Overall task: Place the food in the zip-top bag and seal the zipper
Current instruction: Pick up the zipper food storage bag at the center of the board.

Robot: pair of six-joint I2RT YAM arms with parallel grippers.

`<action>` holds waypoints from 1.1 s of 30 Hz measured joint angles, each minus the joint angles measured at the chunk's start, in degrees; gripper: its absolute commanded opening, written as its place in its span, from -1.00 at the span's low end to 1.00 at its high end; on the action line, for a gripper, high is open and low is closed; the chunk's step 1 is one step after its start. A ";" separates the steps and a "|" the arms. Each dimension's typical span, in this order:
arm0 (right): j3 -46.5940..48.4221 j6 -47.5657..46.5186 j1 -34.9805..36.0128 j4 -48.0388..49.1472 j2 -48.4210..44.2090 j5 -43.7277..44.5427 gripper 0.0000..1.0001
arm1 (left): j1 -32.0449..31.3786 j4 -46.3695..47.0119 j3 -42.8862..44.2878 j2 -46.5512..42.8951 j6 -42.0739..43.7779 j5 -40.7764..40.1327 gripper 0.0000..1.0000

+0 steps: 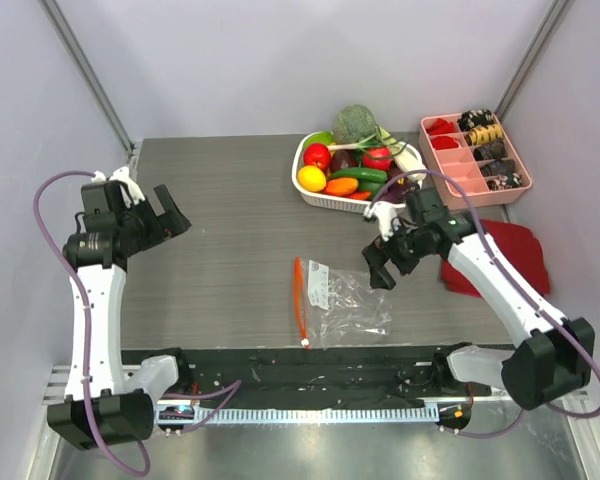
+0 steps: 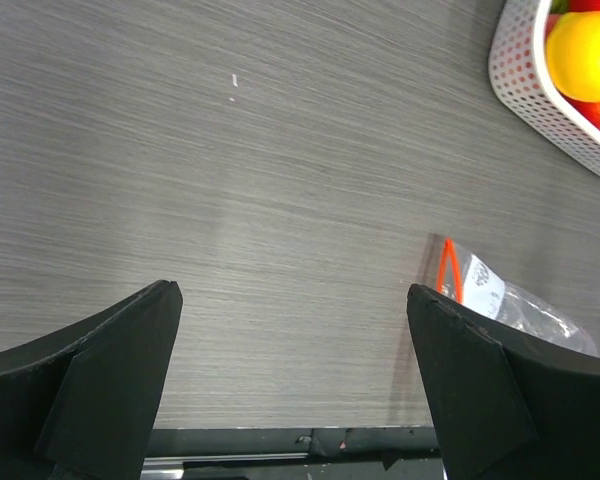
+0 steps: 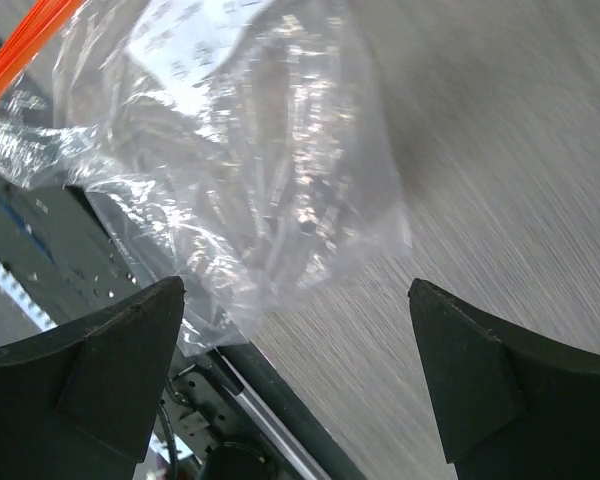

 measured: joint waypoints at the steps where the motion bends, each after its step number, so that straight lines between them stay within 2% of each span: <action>1: 0.00 -0.63 2.45 0.11 1.27 0.66 1.00 | 0.00 1.01 -1.64 -1.46 -0.37 0.55 1.00; 5: 1.27 -2.86 13.09 0.46 7.93 2.82 1.00 | 0.00 3.41 -5.42 -5.66 -1.09 4.48 0.99; 10: 4.68 -3.50 22.08 3.50 16.83 5.25 0.96 | 0.00 4.59 -7.61 -6.19 -1.22 9.20 1.00; 17: 11.08 -4.68 24.04 7.67 27.65 8.79 0.92 | 0.00 4.68 -9.11 -6.05 -1.29 12.68 0.99; 20: 11.30 -6.14 23.89 8.70 30.73 10.27 0.78 | 0.00 4.85 -9.46 -6.05 -1.27 13.42 0.99; 23: 11.39 -6.78 23.82 9.27 33.51 10.69 0.20 | 0.00 4.94 -10.27 -6.05 -1.29 13.88 0.99; 24: 11.39 -6.99 23.82 9.51 34.25 10.73 -0.27 | 0.00 4.94 -10.58 -6.05 -1.29 13.99 0.99; 25: 11.39 -7.10 23.82 9.73 34.88 10.73 -0.55 | 0.00 4.94 -10.97 -6.05 -1.29 14.10 1.00; 26: 11.39 -7.39 23.82 10.01 35.26 10.75 -0.97 | 0.00 4.92 -11.37 -5.99 -1.29 14.25 0.99; 30: 11.39 -7.15 23.80 10.97 34.77 9.94 -0.98 | 0.00 4.76 -12.72 -4.83 -1.29 15.89 1.00; 32: 11.39 -6.99 23.50 11.56 33.20 8.81 -0.98 | 0.00 4.68 -13.42 -3.96 -1.25 18.32 0.93; 33: 11.39 -6.71 23.23 12.09 31.58 7.65 -0.98 | 0.00 4.70 -13.88 -3.72 -1.18 20.02 0.83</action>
